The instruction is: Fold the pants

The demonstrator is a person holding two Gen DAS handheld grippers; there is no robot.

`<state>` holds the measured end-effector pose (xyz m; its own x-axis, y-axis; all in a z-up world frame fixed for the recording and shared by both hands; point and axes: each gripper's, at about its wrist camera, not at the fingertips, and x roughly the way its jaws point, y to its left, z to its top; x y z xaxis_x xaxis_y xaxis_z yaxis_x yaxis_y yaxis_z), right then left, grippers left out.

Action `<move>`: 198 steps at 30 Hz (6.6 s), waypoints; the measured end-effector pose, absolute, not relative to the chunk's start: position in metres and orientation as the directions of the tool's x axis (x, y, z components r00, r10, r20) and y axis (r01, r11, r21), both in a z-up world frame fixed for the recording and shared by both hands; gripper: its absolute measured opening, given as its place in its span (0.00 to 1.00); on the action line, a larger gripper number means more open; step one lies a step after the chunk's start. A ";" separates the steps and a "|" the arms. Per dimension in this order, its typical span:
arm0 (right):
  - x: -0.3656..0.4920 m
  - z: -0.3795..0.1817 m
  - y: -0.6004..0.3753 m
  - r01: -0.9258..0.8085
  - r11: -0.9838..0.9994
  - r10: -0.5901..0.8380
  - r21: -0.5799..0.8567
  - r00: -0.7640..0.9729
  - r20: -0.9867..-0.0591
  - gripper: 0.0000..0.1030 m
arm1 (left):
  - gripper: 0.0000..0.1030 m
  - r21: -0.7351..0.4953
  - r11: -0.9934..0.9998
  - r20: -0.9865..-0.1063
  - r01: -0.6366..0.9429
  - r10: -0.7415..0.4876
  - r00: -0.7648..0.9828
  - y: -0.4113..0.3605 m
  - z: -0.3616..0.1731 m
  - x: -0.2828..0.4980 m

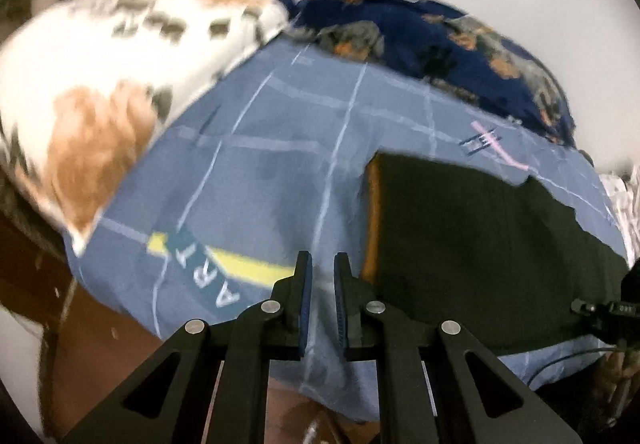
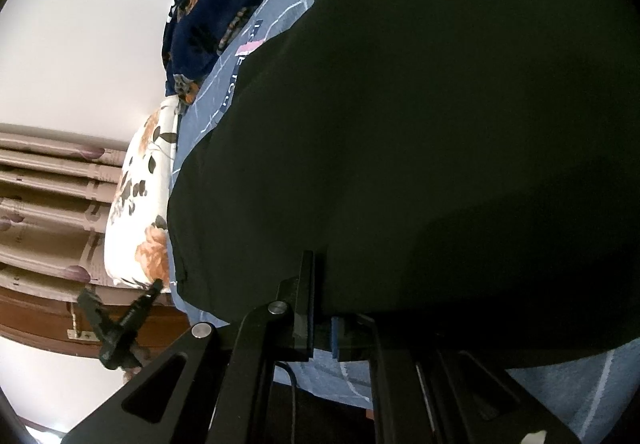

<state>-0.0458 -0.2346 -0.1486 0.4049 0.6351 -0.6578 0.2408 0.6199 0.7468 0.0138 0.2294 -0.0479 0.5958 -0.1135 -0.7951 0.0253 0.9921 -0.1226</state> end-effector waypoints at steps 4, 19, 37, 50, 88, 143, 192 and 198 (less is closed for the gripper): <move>-0.047 -0.151 -0.235 0.237 0.610 0.644 0.757 0.408 -0.647 0.07 | 0.11 -0.168 0.968 -0.769 0.187 -0.247 0.589 0.177 -0.033 0.017; -0.075 -0.150 -0.329 0.298 0.424 0.646 0.855 0.562 -0.516 0.22 | 0.11 -0.270 0.924 -0.882 0.272 -0.350 0.315 0.103 -0.113 0.024; -0.177 -0.164 -0.587 0.480 0.269 0.184 0.835 0.826 -0.534 0.03 | 0.11 -0.177 0.933 -0.890 0.315 -0.288 0.354 0.101 -0.114 0.021; -0.230 -0.177 -0.601 0.496 0.214 0.160 0.842 0.832 -0.531 0.01 | 0.12 -0.198 0.930 -0.888 0.310 -0.304 0.346 0.110 -0.116 0.022; -0.274 -0.161 -0.635 0.502 0.124 0.016 0.856 0.862 -0.507 0.19 | 0.12 -0.196 0.934 -0.880 0.299 -0.303 0.366 0.117 -0.114 0.024; -0.291 -0.178 -0.650 0.402 0.004 -0.029 0.916 0.915 -0.402 0.50 | 0.18 -0.172 0.915 -0.827 0.364 -0.336 0.452 0.076 -0.101 0.022; -0.215 -0.145 -0.623 0.533 0.272 0.094 0.802 0.814 -0.573 0.07 | 0.24 -0.050 0.938 -0.810 0.344 -0.239 0.536 0.075 -0.092 0.020; -0.208 -0.135 -0.618 0.540 0.300 0.078 0.786 0.808 -0.584 0.07 | 0.42 0.024 0.950 -0.804 0.313 -0.168 0.570 0.075 -0.091 0.021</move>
